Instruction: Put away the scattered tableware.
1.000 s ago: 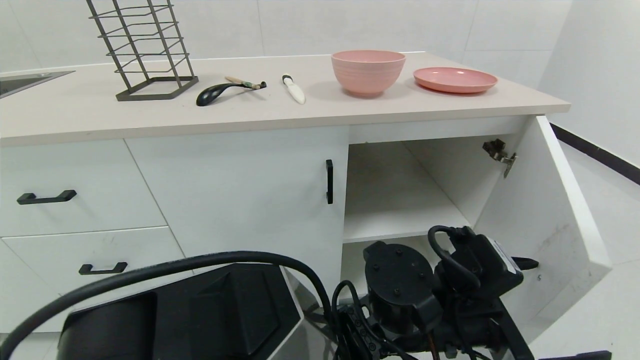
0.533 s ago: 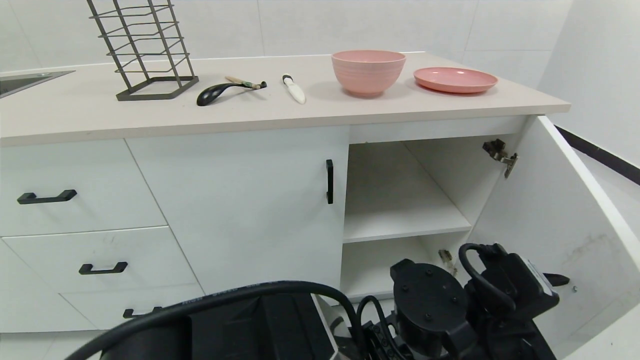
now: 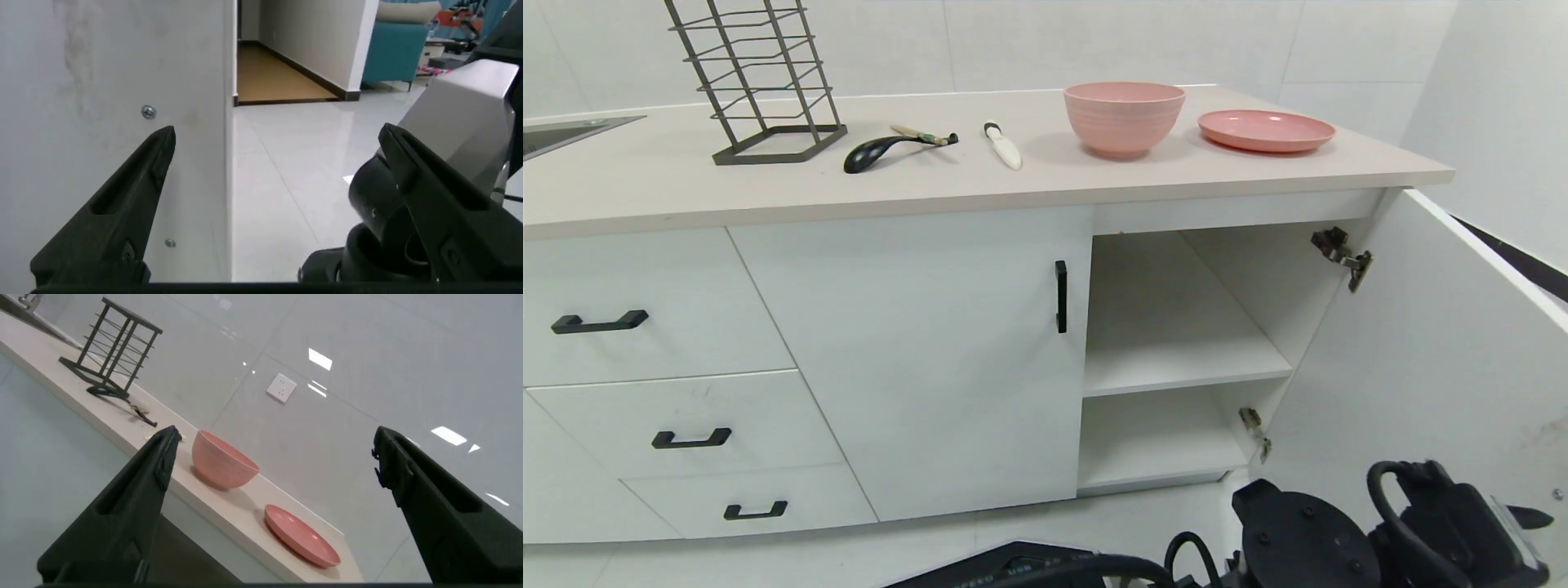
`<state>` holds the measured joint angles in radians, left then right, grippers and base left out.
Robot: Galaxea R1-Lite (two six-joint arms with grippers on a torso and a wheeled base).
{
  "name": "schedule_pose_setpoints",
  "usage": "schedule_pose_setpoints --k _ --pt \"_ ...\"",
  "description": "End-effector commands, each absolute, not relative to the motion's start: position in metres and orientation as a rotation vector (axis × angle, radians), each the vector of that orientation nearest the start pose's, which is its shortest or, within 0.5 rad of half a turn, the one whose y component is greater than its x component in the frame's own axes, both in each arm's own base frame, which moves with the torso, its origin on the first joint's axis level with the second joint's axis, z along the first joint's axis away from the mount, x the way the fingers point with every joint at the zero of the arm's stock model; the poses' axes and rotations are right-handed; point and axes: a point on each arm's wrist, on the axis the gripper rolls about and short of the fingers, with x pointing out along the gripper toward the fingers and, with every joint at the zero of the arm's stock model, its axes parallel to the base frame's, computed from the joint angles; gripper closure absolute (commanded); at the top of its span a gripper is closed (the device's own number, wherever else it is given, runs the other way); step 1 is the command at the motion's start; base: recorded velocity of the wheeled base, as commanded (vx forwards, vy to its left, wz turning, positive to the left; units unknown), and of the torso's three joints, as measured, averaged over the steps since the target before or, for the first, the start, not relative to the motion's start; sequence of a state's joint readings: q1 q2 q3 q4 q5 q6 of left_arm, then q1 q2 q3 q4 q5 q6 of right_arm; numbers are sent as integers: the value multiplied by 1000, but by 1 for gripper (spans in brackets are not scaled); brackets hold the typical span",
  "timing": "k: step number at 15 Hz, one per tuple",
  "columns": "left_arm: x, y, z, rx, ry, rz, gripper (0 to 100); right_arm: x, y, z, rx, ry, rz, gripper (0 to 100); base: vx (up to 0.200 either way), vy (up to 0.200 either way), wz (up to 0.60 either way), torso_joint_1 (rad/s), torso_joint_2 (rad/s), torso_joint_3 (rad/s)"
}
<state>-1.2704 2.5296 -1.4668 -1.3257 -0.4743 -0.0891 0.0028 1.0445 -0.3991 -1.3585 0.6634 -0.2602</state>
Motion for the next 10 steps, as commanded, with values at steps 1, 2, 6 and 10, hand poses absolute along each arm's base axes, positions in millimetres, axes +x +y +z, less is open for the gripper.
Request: schedule_pose_setpoints --k 1,2,6,10 --pt "123 -485 78 -194 -217 -1778 0 107 14 279 -479 -776 547 0 0 0 0 0 0 0" --pt "117 -489 79 -203 -234 -1790 0 105 14 281 -482 -786 544 0 0 0 0 0 0 0" --pt "122 -477 81 -220 -234 -1763 0 100 14 285 -492 -809 536 0 0 0 0 0 0 0" --pt "136 -388 101 -180 -145 -1671 0 100 14 280 -486 -791 539 0 0 0 0 0 0 0"
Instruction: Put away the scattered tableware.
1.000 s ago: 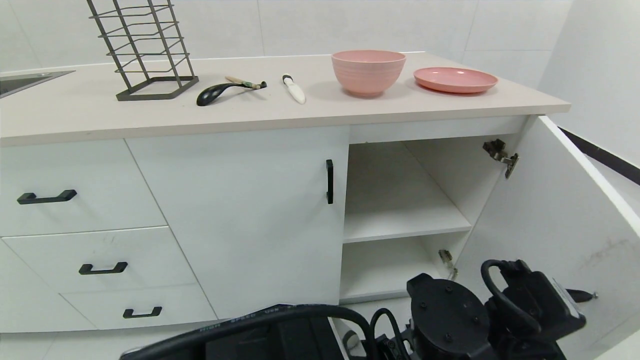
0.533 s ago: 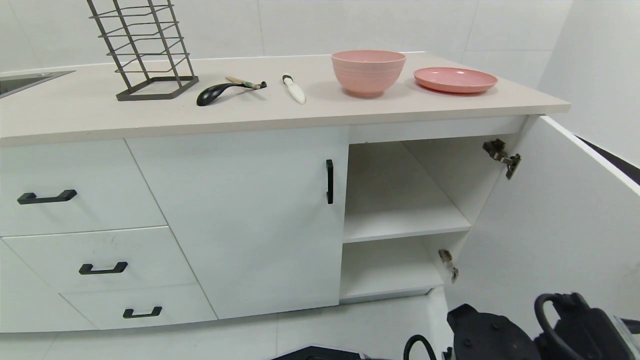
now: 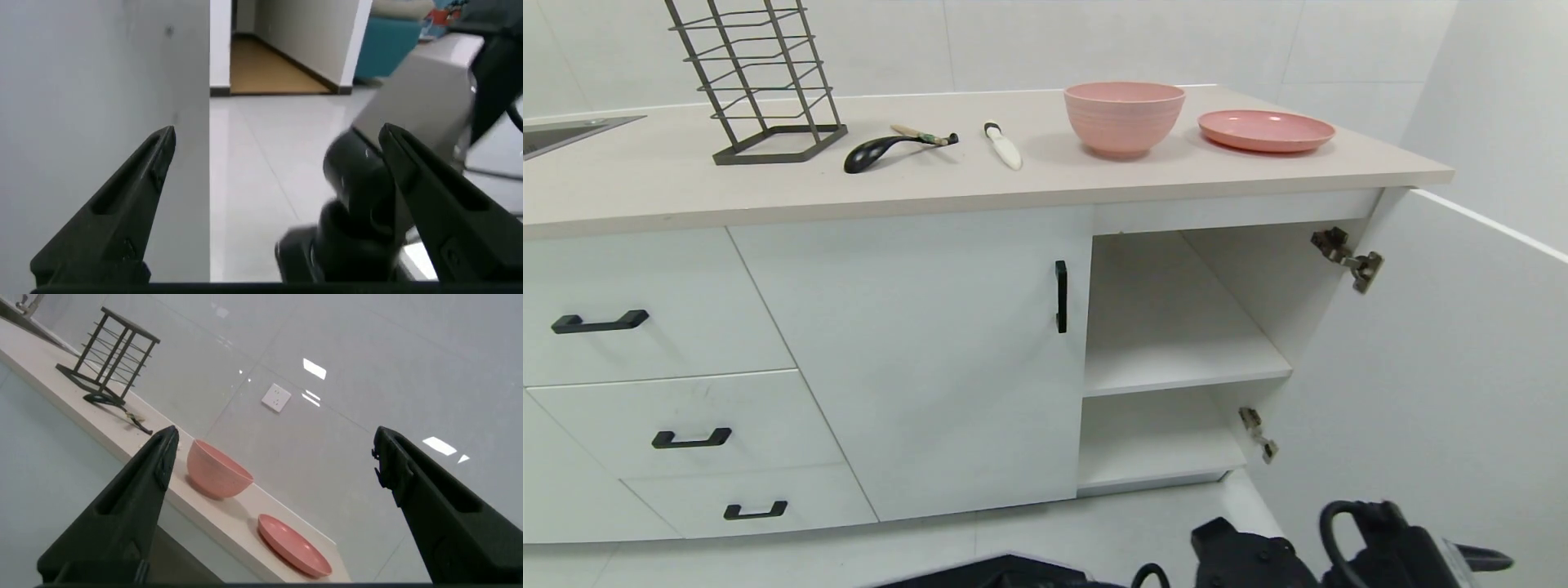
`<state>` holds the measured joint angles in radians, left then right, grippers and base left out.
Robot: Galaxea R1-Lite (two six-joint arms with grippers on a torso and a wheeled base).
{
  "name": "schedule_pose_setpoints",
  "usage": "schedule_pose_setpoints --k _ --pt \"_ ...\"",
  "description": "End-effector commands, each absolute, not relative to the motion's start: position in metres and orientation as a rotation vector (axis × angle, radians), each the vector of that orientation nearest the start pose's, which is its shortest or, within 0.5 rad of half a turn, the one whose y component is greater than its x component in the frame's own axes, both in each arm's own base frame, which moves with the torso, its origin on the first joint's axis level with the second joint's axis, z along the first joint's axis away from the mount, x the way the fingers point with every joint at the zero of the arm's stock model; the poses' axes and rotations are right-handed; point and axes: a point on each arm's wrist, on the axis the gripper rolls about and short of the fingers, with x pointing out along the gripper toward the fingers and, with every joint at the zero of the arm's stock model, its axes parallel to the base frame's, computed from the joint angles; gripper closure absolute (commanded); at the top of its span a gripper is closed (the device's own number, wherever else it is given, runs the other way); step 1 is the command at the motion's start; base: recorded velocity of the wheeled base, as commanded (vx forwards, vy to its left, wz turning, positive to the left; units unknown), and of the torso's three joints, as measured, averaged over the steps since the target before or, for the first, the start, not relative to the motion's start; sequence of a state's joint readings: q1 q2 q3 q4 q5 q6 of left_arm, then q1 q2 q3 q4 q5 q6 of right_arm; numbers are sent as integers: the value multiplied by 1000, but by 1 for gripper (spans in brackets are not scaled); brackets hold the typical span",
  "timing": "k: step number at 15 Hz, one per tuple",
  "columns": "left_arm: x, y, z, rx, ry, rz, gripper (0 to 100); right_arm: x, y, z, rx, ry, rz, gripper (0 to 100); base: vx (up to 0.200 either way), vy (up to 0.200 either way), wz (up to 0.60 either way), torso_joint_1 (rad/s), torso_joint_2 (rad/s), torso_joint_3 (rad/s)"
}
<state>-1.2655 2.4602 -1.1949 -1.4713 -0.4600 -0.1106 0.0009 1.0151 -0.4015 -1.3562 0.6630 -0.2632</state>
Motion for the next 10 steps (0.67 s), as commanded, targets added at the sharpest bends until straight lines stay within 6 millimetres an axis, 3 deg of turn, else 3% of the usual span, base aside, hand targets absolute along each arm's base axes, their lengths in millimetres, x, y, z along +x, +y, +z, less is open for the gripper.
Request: schedule_pose_setpoints --k 1,5,6,10 --pt "143 -364 108 -173 -142 -1631 0 100 14 280 -486 -791 539 0 0 0 0 0 0 0" --pt "157 -284 145 -151 -158 -1486 0 103 14 263 -470 -725 556 0 0 0 0 0 0 0" --pt "157 -274 151 -151 -170 -1473 0 103 14 261 -469 -718 557 0 0 0 0 0 0 0" --pt "142 -162 173 -125 -201 -1258 0 105 15 236 -439 -624 585 0 0 0 0 0 0 0"
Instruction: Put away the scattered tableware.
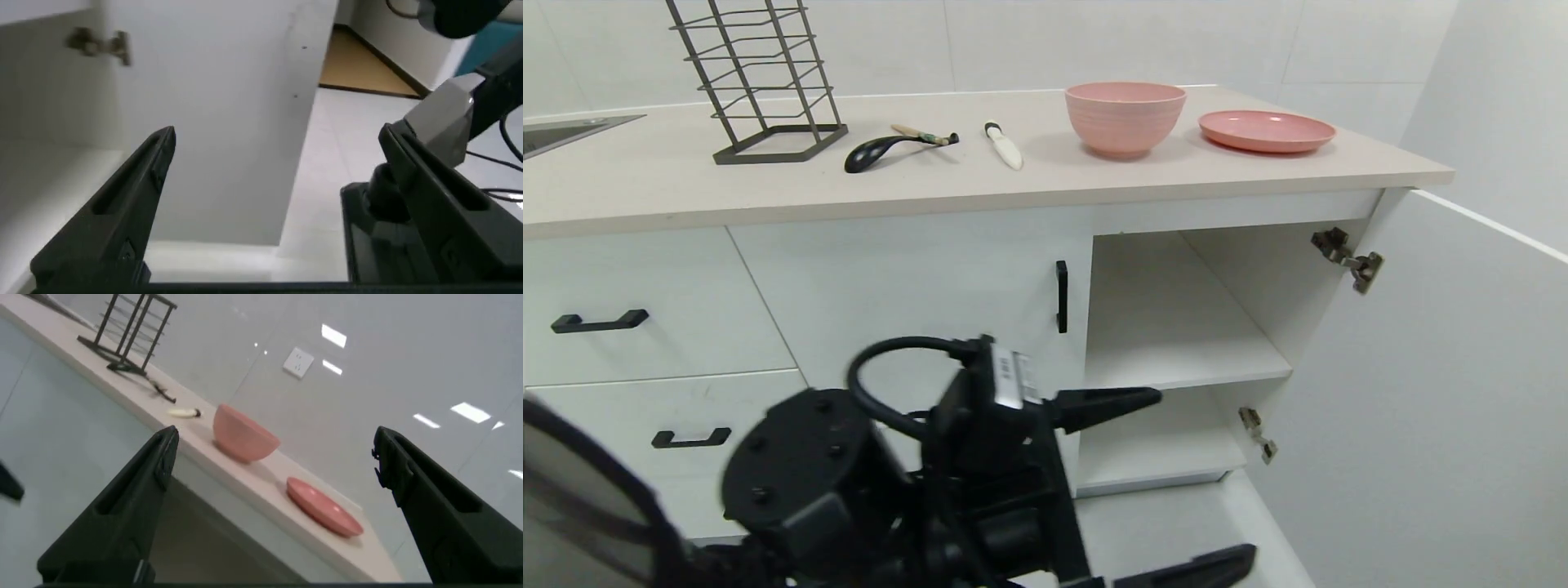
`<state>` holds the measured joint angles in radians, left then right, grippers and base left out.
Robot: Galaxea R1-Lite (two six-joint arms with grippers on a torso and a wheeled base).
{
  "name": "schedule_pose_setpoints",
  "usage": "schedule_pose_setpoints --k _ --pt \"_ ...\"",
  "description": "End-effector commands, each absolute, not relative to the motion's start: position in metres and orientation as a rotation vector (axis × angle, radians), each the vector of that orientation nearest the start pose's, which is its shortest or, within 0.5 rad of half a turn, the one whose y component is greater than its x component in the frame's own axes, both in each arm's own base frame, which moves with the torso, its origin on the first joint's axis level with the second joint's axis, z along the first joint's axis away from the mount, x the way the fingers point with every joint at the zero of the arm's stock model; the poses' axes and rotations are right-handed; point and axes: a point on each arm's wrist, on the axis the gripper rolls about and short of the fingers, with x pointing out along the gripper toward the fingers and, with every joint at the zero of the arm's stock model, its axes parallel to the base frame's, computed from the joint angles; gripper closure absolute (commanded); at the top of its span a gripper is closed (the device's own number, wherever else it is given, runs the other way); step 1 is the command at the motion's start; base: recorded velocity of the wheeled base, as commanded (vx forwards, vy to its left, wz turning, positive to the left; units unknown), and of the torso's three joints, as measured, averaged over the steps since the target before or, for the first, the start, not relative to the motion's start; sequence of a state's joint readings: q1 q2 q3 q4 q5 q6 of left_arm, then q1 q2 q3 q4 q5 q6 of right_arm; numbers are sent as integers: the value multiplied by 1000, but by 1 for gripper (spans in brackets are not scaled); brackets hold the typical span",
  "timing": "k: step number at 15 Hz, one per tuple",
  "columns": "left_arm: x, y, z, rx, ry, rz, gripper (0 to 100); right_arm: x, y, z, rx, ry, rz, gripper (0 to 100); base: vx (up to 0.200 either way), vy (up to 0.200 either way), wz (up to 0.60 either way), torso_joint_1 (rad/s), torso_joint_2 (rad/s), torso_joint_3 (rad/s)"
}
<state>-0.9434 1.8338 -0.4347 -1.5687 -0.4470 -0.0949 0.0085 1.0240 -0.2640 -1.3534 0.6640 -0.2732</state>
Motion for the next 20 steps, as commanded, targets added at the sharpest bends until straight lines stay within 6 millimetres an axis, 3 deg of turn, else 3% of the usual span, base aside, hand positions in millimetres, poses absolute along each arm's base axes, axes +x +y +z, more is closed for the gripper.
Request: schedule_pose_setpoints --k 1,3,5,8,10,11,14,17,19,20 --pt "134 -133 183 -125 -260 -1180 0 105 15 230 -431 -601 590 0 0 0 0 0 0 0" --pt "117 -84 198 -105 -387 -1011 0 101 14 214 -416 -544 592 0 0 0 0 0 0 0" --pt "81 -44 203 -65 -501 -843 0 74 12 197 -427 -542 562 0 0 0 0 0 0 0" --pt "36 -19 186 -36 -472 -699 0 25 12 184 -463 -598 520 0 0 0 0 0 0 0" --pt "-12 -8 142 -36 -364 -583 0 -20 16 152 -454 -549 510 0 0 0 0 0 0 0" --pt "-23 -6 132 -33 -354 -574 0 -31 17 144 -442 -532 518 0 0 0 0 0 0 0" --pt "-20 -4 115 30 -283 -412 0 -26 15 126 -341 -421 488 0 0 0 0 0 0 0" --pt "-16 -2 92 27 -52 -295 0 -16 9 91 -203 -64 255 0 0 0 0 0 0 0" --pt "-16 0 76 37 102 -215 0 -15 7 83 -190 26 172 0 0 0 0 0 0 0" --pt "-16 0 77 32 86 -106 0 -15 5 83 -189 29 106 0 0 0 0 0 0 0"
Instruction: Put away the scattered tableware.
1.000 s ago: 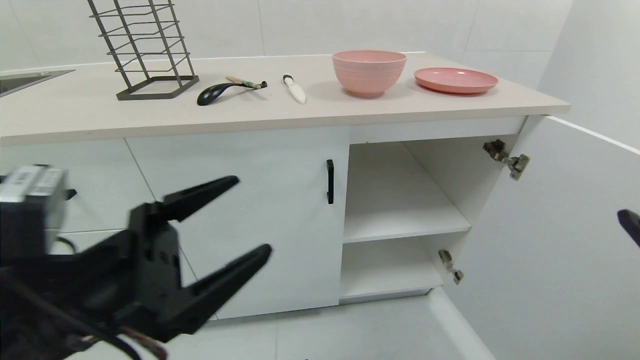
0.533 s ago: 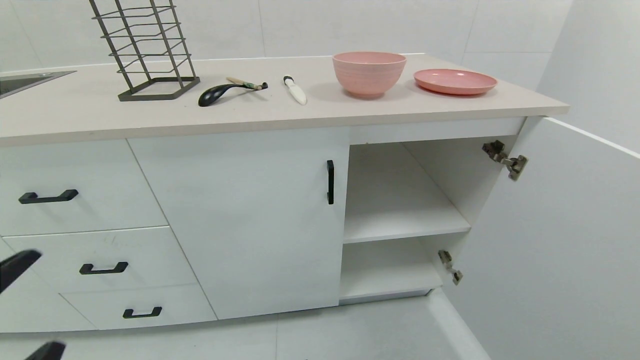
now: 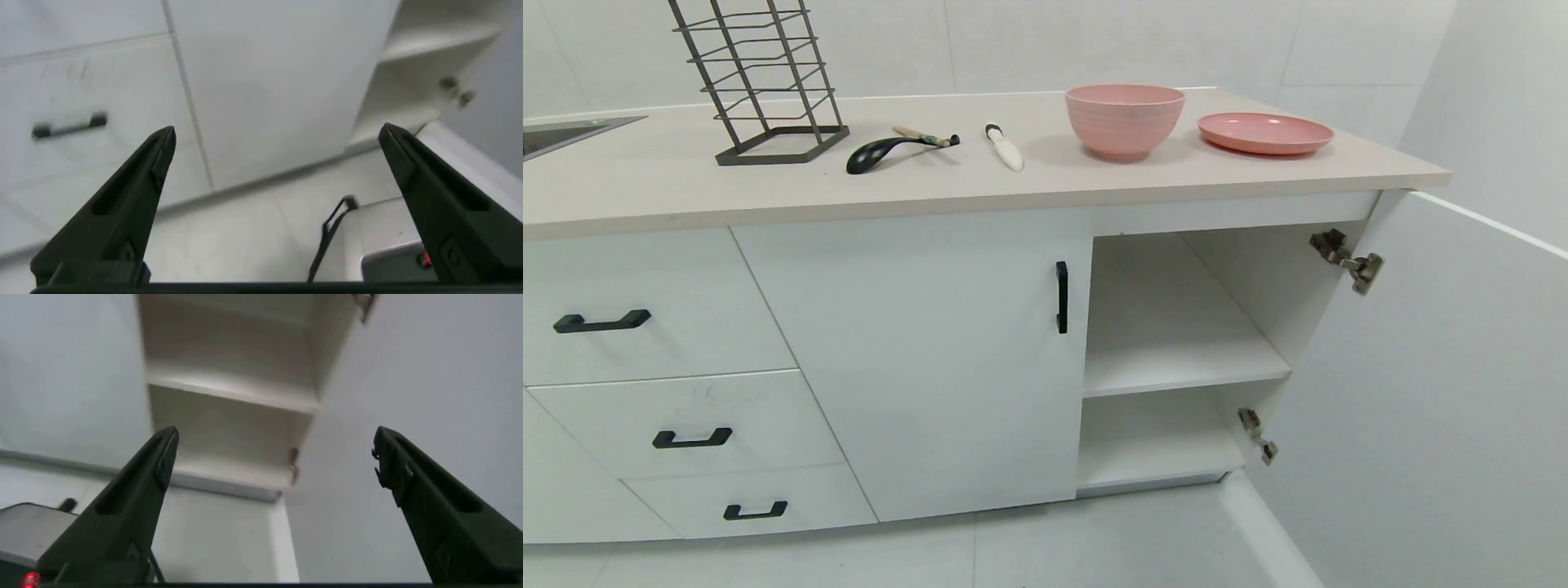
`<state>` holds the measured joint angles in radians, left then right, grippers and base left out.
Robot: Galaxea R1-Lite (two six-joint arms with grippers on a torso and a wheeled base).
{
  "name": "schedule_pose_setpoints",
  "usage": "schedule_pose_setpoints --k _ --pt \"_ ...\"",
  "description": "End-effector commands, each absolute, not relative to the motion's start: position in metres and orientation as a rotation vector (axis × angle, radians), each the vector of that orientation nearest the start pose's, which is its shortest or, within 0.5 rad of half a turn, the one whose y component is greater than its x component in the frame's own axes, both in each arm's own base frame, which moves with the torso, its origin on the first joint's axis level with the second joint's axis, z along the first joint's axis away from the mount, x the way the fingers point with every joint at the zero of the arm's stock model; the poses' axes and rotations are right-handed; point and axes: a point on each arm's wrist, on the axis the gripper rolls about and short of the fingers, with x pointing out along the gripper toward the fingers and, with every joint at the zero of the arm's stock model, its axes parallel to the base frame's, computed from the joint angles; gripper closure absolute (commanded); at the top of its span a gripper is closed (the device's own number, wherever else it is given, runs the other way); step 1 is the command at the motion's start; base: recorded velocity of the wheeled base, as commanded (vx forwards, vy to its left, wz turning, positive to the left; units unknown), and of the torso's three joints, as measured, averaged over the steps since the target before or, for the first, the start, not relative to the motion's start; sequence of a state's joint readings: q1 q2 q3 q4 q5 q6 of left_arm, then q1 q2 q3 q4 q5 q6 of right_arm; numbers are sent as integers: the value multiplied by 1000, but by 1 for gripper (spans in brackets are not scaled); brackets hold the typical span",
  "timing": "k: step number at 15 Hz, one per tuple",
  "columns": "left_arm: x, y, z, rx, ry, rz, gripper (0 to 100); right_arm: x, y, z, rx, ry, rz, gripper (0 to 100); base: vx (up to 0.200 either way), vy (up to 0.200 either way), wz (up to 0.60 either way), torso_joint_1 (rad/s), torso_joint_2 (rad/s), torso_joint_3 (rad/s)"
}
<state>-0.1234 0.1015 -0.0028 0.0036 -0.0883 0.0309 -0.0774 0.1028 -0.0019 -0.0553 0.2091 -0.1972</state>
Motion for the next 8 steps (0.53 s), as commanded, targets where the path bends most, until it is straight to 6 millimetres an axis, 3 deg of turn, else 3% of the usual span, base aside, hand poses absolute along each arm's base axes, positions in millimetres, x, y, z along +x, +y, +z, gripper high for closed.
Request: schedule_pose_setpoints --k 1,4,8 --pt "-19 -1 77 37 48 -53 0 -15 5 83 -174 34 86 0 0 0 0 0 0 0" --pt "-23 -1 76 26 -4 -46 0 -15 3 77 -9 98 -16 0 0 0 0 0 0 0" --pt "-23 -1 76 -5 -3 -48 0 -15 2 77 13 98 -20 0 0 0 0 0 0 0"
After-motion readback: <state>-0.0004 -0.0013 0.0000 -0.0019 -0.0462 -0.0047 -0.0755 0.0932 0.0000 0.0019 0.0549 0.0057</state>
